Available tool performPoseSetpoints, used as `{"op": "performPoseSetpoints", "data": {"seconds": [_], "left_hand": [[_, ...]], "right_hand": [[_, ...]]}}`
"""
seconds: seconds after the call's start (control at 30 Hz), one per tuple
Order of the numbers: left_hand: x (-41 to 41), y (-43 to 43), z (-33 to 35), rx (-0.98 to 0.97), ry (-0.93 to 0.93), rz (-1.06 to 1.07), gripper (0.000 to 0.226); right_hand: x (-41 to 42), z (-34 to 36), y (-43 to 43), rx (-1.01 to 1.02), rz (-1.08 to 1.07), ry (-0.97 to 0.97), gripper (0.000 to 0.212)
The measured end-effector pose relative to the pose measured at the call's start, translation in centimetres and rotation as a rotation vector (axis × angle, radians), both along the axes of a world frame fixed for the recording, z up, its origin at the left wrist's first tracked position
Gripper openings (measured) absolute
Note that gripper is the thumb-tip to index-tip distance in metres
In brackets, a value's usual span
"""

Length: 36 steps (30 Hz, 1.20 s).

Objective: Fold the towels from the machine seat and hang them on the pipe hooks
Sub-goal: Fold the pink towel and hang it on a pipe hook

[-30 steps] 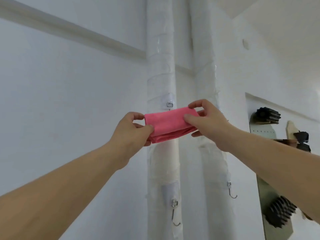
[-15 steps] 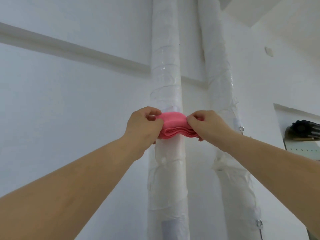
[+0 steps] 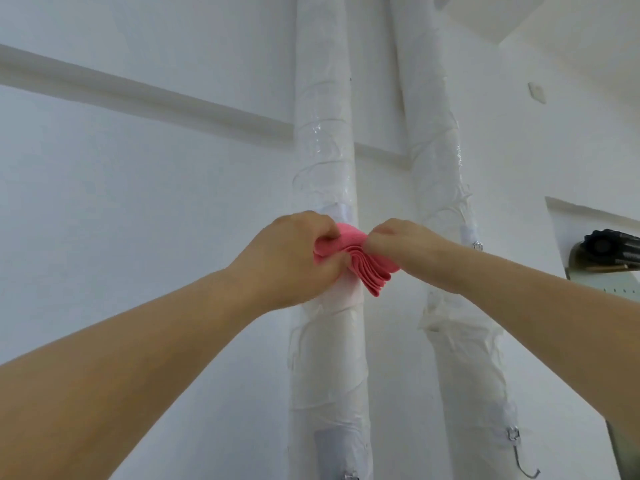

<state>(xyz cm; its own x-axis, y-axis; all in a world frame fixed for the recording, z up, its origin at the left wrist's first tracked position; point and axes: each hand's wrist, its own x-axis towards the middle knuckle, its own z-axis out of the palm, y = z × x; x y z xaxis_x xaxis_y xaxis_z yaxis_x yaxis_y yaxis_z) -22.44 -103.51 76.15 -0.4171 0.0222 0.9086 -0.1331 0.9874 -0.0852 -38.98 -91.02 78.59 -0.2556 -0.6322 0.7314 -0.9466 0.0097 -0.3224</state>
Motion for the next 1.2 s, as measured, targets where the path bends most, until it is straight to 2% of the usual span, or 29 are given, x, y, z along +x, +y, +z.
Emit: {"op": "performPoseSetpoints", "data": {"seconds": [0.07,0.1,0.17,0.2,0.33,0.43,0.5,0.57,0.73,0.83,0.93,1.03,1.2], "left_hand": [[-0.1,-0.3,-0.6,-0.043,-0.078,0.084,0.039],[-0.3,-0.4,-0.7,-0.068,-0.078,0.118,0.043],[-0.5,-0.4,-0.9,-0.100,-0.050,0.157,0.038],[-0.6,-0.3,-0.9,-0.109,-0.033,0.170,0.034],[-0.2,0.6,-0.3,-0.086,0.012,0.142,0.022],[0.7,1.2,0.7,-0.019,0.069,0.065,0.023],[1.0,1.3,0.9,0.051,0.081,0.041,0.024],[1.1,1.1,0.5,0.120,0.031,0.048,0.024],[0.5,0.1,-1.2,0.177,-0.045,0.039,0.031],[-0.1,-0.3,-2.3,0.203,-0.056,0.011,0.034],[-0.4,-0.4,-3.2,0.273,-0.030,-0.073,0.036],[-0.8,-0.2,-4.2,0.279,-0.001,-0.137,0.041],[-1.4,-0.1,-5.8,0.274,0.004,-0.192,0.045]], "right_hand": [[-0.1,-0.9,0.1,0.070,-0.010,0.080,0.027],[-0.3,-1.5,-0.1,0.065,-0.082,0.165,0.032],[-1.1,-2.5,-1.0,-0.014,-0.282,0.384,0.048],[-1.3,-2.7,-1.3,-0.080,-0.319,0.443,0.048],[-1.4,-2.3,-1.2,-0.306,-0.188,0.428,0.034],[-1.2,-1.5,-0.6,-0.417,-0.109,0.429,0.028],[-1.0,-1.4,-0.6,-0.402,-0.058,0.370,0.025],[-0.8,-1.8,-0.8,-0.305,-0.002,0.271,0.023],[-0.6,-2.5,-1.1,-0.251,0.041,0.170,0.028],[0.0,-2.6,-1.0,-0.189,0.095,0.040,0.025],[0.1,-2.6,-1.1,-0.171,0.186,-0.127,0.036],[-0.2,-2.7,-1.6,-0.179,0.183,-0.267,0.036],[0.5,-4.1,-1.9,-0.251,0.211,-0.361,0.055]]}}
